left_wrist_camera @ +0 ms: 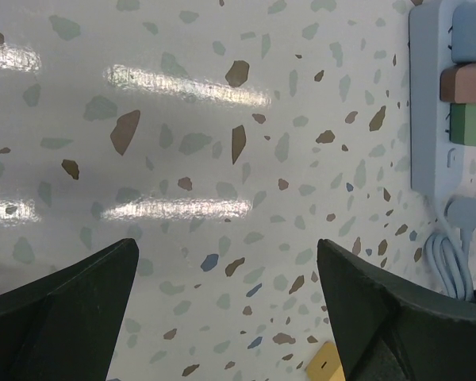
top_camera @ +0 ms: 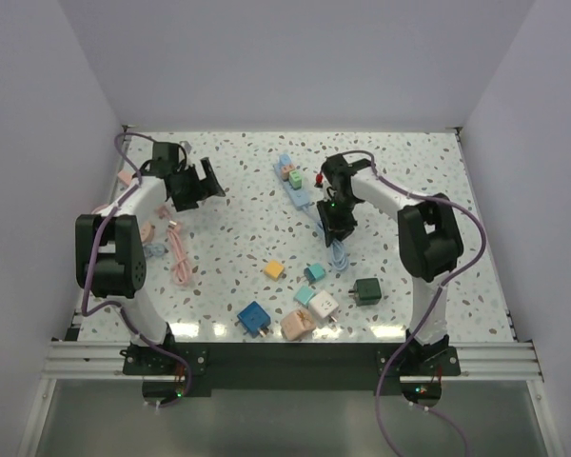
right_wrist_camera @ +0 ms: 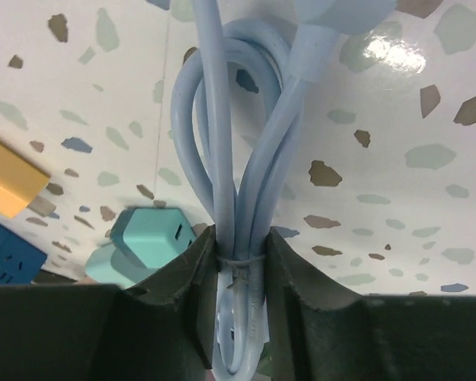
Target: Pull the plug off the socket
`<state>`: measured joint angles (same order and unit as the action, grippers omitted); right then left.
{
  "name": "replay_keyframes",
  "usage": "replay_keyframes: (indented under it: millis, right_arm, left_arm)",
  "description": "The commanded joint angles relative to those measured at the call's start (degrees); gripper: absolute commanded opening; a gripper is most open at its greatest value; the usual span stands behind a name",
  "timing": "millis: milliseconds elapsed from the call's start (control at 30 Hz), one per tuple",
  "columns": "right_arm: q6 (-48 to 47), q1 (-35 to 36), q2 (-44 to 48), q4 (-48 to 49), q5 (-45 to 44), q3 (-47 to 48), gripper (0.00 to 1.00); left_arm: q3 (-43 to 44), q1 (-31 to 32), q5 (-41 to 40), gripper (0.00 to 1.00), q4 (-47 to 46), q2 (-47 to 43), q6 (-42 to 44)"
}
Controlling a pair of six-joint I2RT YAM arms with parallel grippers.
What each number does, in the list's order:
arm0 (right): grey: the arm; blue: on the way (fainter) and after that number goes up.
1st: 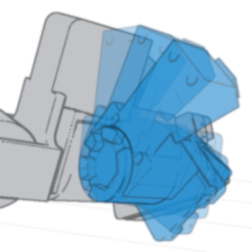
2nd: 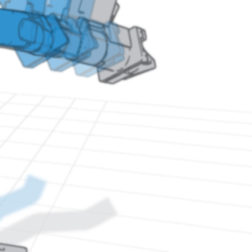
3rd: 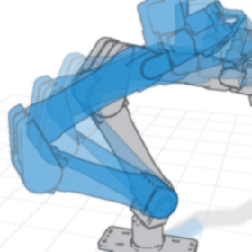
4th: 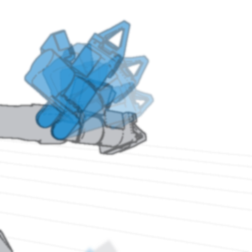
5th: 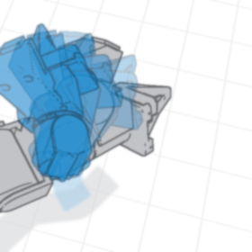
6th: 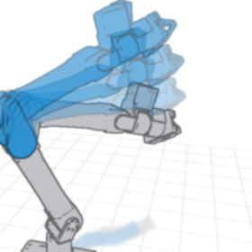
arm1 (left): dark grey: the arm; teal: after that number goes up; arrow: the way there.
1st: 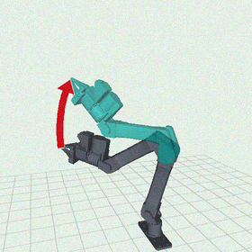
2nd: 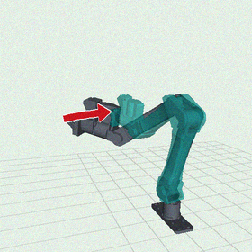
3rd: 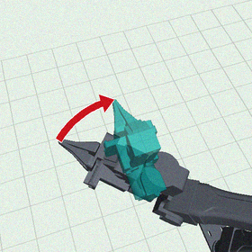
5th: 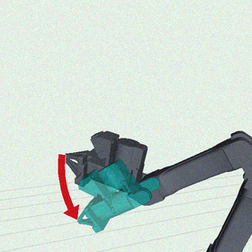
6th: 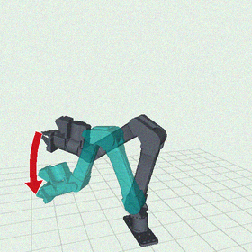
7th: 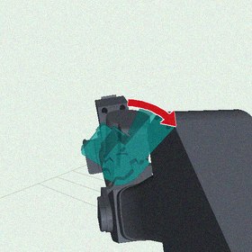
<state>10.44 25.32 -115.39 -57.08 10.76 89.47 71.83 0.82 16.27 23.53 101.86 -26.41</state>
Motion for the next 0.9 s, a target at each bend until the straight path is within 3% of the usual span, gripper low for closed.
replay_keyframes:
  millis: [0, 133, 267, 633, 867]
  right_arm:
    - [2.4, 0.2, -1.1, 3.0, -4.3, -0.1, 0.34]
    - [2.9, 0.2, 2.9, 6.6, -0.8, -1.5, 0.72]
    - [1.9, 0.2, 6.9, 9.2, -1.2, 1.6, 0.88]
    - [-3.0, 0.7, -3.7, 22.2, -2.1, 11.2, 0.92]
    - [-4.6, 3.4, -9.9, 31.8, -10.6, 14.2, 0.91]
  left_arm:
    - [0.9, 0.1, 1.0, 1.00, -1.6, 0.0, 0.4]
    - [-0.5, 0.1, 1.4, 1.00, -2.1, -0.3, 0.7]
    - [-1.3, 0.3, 2.2, 1.00, -3.0, -0.6, 0.4]
    - [-3.4, 1.7, 3.2, 1.00, -5.2, -1.0, -1.1]
    - [-5.4, 1.8, 3.6, 1.00, -6.0, -1.8, -1.7]
